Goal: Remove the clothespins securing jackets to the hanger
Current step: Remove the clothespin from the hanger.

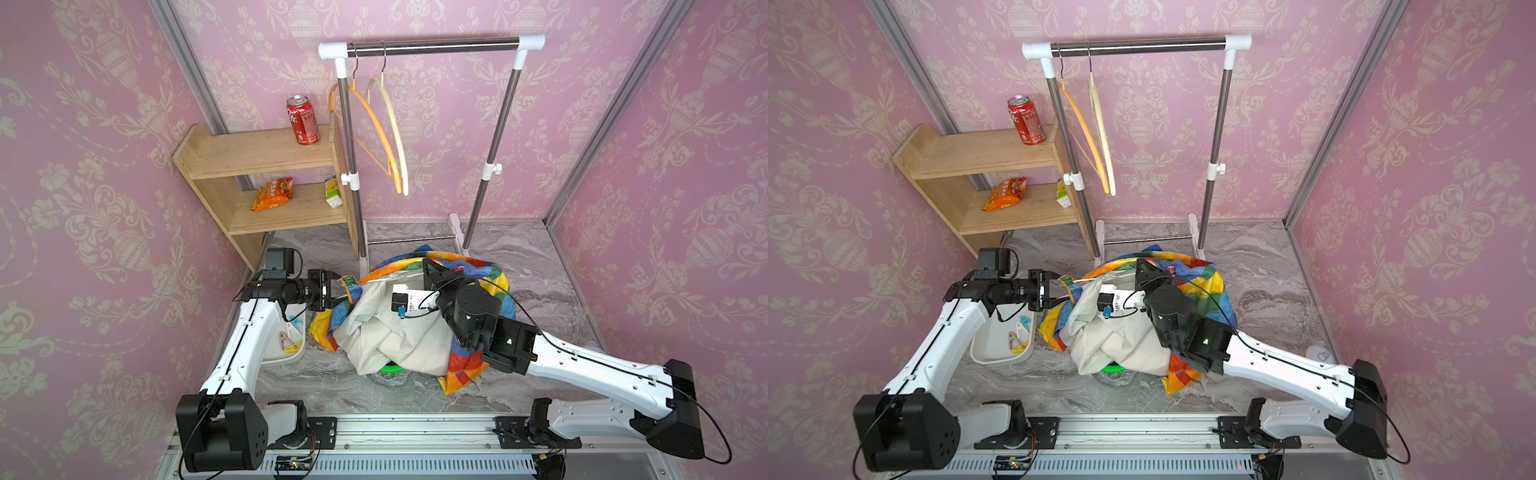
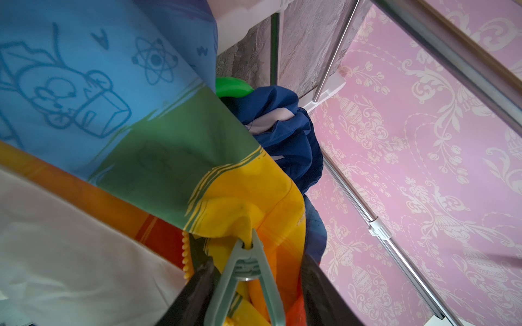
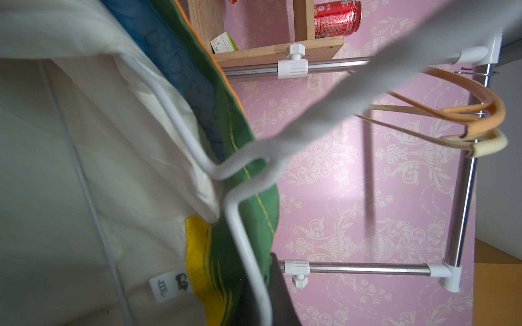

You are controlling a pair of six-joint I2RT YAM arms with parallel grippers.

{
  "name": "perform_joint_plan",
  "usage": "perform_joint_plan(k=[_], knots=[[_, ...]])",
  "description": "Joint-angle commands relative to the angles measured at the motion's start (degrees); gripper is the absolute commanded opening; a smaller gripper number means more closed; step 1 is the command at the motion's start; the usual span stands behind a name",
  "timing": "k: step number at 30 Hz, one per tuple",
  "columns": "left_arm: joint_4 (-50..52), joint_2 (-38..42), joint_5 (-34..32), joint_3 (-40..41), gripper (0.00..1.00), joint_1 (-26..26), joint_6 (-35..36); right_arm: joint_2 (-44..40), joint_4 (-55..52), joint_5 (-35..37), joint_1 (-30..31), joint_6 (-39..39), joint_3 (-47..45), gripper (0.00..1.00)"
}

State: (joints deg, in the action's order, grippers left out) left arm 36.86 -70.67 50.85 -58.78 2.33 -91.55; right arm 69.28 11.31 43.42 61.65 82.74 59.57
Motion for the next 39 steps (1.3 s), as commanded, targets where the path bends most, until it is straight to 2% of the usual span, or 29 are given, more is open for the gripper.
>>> perform_joint_plan(k=[1, 9, 12, 15, 22, 26, 35, 39], knots=[[-0.03, 0.32, -0.44, -0.21, 0.44, -0.64, -0.30, 0.07, 3.54, 1.05, 0.32, -0.39, 2.56, 0.00], [1.82, 0.44, -0.40, -0.44, 0.30, -0.74, 1.61, 0.24, 3.23, 1.34, 0.31, -0.30, 2.56, 0.00], [3.40, 0.45, -0.68, -0.85, 0.20, -0.74, 2.90, 0.46, 3.12, 1.34, 0.26, -0.43, 2.44, 0.00], [5.35, 0.46, -1.30, -1.49, 0.00, -0.75, 4.12, 0.71, 3.13, 1.50, 0.27, -0.64, 2.41, 0.00], [5.89, 0.80, -2.10, -1.93, 0.00, -0.75, 4.77, 0.78, 2.86, 1.88, 0.12, -1.26, 2.44, 0.00], [9.37, 1.18, -2.57, -3.88, 0.00, 0.60, 7.75, 0.85, 1.82, 2.96, -1.42, -2.67, 2.46, 0.00], [24.19, 2.99, -6.78, -9.05, 0.00, 8.78, 20.16, -0.15, -0.72, 3.34, -5.84, -7.59, 2.98, 0.00], [26.25, 5.11, -9.20, -7.26, 0.00, 14.17, 22.93, -0.27, -3.15, 2.51, -6.61, -10.99, 4.14, 0.00]])
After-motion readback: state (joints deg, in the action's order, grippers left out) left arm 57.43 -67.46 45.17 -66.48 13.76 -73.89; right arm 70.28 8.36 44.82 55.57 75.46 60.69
